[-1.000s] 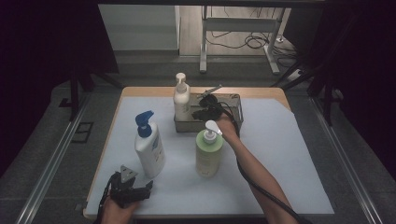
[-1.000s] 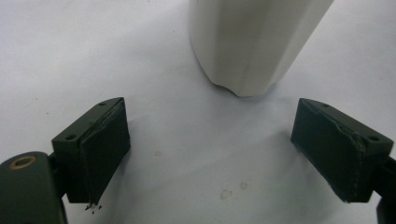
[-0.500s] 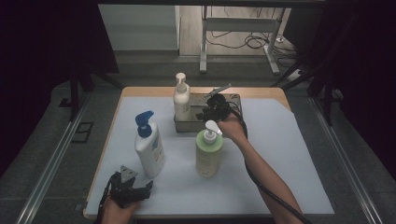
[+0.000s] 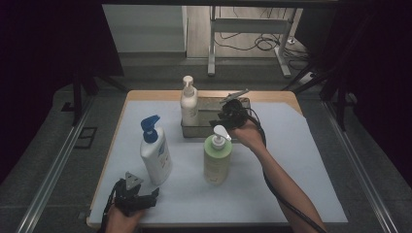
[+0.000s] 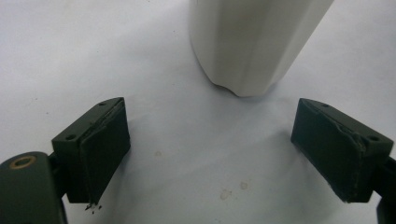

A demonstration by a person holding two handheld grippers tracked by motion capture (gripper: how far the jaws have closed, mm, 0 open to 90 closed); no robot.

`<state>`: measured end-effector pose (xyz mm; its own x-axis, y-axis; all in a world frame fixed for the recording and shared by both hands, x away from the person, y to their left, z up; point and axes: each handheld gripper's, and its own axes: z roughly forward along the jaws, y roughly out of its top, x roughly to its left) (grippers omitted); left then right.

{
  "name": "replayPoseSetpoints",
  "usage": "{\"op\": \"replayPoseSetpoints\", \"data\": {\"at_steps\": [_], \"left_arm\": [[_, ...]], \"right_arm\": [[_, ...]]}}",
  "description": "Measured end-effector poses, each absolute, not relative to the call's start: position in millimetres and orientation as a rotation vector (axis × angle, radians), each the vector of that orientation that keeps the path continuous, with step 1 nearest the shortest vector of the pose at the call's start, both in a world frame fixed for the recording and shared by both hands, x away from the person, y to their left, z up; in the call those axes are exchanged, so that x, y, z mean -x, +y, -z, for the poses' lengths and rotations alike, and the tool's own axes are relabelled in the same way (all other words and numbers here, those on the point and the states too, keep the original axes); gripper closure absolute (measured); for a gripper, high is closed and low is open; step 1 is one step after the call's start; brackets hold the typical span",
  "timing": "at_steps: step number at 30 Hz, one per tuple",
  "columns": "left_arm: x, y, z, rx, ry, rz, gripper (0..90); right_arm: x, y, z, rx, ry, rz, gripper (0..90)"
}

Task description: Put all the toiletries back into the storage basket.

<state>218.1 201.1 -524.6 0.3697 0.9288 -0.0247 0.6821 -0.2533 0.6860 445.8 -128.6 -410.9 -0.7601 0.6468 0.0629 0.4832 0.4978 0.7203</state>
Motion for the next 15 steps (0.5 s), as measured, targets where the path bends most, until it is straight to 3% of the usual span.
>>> {"op": "replayPoseSetpoints", "data": {"at_steps": [12, 15], "left_arm": [[-218, 201, 525, -2.022, 1.387, -0.522, 11.2], [-218, 201, 525, -2.022, 1.387, -0.522, 11.2]], "right_arm": [[-433, -144, 407, -0.955, 2.527, -1.126, 40.1], [-429, -150, 407, -0.962, 2.513, -1.128, 35.0]]}}
